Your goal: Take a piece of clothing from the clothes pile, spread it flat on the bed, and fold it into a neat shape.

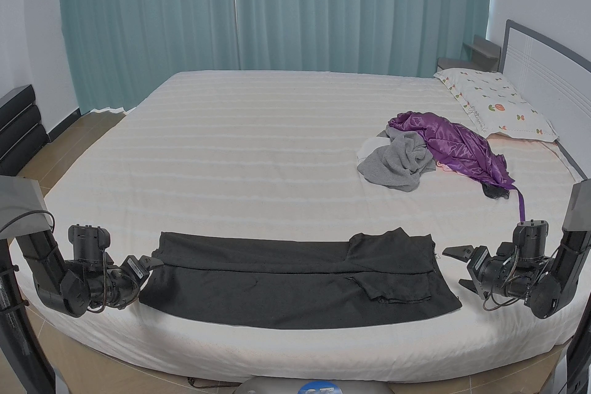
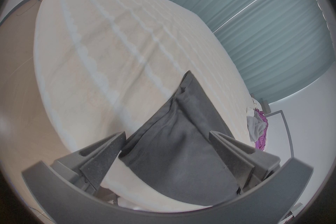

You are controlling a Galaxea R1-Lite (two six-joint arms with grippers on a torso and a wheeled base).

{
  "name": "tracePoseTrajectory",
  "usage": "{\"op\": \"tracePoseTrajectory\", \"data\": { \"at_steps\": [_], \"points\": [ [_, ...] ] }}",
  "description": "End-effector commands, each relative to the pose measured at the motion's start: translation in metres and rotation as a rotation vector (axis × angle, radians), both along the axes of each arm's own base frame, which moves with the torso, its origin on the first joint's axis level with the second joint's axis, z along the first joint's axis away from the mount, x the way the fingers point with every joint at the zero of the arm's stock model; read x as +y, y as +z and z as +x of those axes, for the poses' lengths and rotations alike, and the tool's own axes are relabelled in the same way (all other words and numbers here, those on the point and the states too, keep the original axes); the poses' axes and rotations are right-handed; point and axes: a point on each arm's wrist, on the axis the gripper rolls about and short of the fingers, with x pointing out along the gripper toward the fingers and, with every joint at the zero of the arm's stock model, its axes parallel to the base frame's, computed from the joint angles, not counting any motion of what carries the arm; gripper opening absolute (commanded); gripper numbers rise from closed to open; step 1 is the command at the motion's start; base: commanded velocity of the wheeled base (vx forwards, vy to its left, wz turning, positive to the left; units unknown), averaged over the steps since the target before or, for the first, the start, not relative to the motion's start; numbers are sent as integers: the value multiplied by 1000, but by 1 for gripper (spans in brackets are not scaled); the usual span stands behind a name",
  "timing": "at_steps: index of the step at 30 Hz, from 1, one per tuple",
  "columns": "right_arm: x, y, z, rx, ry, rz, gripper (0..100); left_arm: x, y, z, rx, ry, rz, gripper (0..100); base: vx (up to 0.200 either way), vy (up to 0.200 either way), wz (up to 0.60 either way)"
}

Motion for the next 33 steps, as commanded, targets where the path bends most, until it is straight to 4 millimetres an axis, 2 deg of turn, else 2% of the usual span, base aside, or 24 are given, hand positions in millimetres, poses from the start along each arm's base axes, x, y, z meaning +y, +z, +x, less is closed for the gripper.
{"op": "tracePoseTrajectory", "data": {
  "at_steps": [1,6,14,15,25,30,33],
  "points": [
    [3,1,-9,16,12,-2,100,-1,-6,-7,35,0,0,100,0,0,0],
    [8,-6,-21,71,31,-9,100,-7,-19,-5,75,-12,19,100,0,0,0],
    [13,-10,-28,102,14,-47,100,-7,-18,-4,57,-8,62,100,0,0,0],
    [13,-10,-28,102,14,-48,100,-7,-18,-4,57,-8,62,0,0,0,0],
    [24,-18,-36,169,22,-109,100,-7,-16,-6,44,-1,59,0,0,0,0],
    [22,-11,-38,166,-13,-142,100,-6,-16,-6,46,1,59,0,0,0,0],
    [23,-13,-39,194,-6,-149,100,-6,-16,-6,45,1,59,0,0,0,0]
  ]
}}
